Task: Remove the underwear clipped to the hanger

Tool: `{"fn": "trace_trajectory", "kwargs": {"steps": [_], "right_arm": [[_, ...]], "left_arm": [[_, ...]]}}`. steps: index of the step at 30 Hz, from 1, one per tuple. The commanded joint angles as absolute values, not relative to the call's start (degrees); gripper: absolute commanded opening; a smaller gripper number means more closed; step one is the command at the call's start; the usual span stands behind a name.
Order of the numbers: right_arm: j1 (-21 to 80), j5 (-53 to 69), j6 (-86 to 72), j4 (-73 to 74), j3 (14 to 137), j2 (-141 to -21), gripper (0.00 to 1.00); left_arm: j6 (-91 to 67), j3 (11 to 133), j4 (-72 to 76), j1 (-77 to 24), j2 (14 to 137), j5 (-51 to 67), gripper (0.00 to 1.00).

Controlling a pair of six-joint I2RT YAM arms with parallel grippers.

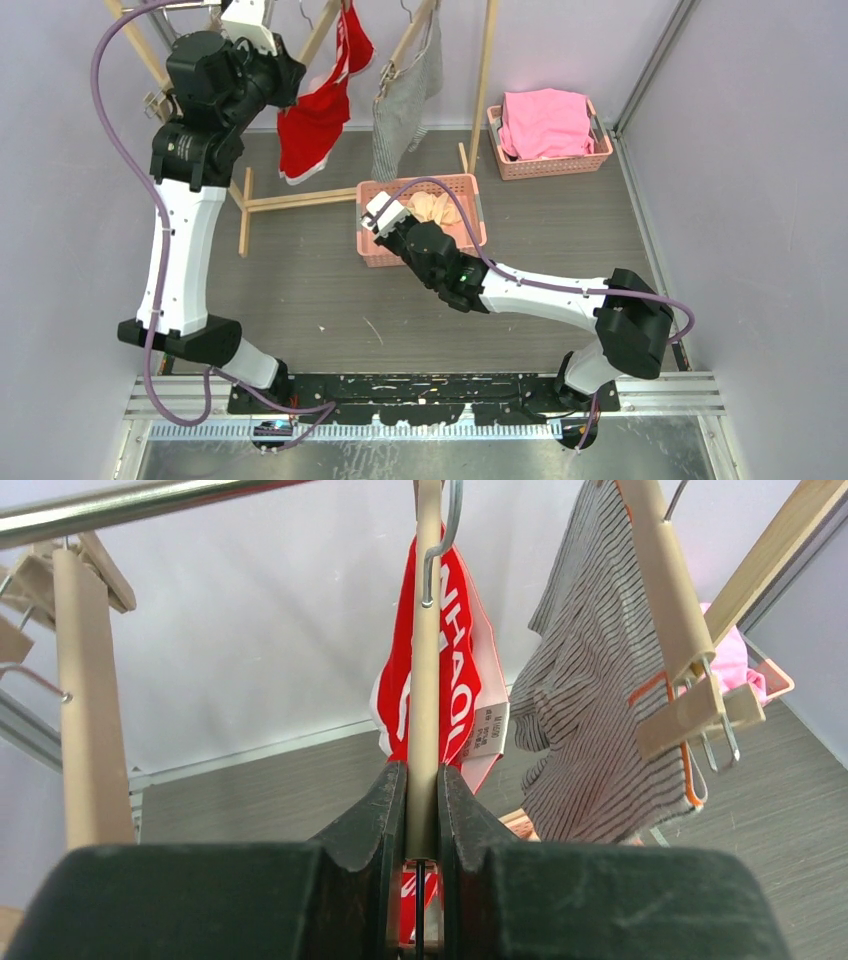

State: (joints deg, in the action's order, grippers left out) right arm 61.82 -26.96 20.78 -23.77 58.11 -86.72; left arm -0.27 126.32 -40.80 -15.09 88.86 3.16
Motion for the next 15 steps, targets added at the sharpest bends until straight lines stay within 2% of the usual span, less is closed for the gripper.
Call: {"fn": "trace_trajectory", "kwargs": {"steps": [1, 10, 15], "right_arm": [[62.1, -28.3, 19.5, -28.2, 58.0, -84.6, 0.25], [62.1, -30.9, 17.6, -27.8, 57.5, -82.1, 0.26], [61.5, -33.2, 16.4, -26.2, 55.9, -77.0, 0.28]], "left_arm": [[1.1, 121.8, -32.3, -15.1, 81.8, 1.9, 0.00], [3.5, 111.3, -38.8, -15.2, 71.3, -1.5, 0.00], [1.4, 101.8, -44.2, -15.2, 60.7, 2.5, 0.00]]}}
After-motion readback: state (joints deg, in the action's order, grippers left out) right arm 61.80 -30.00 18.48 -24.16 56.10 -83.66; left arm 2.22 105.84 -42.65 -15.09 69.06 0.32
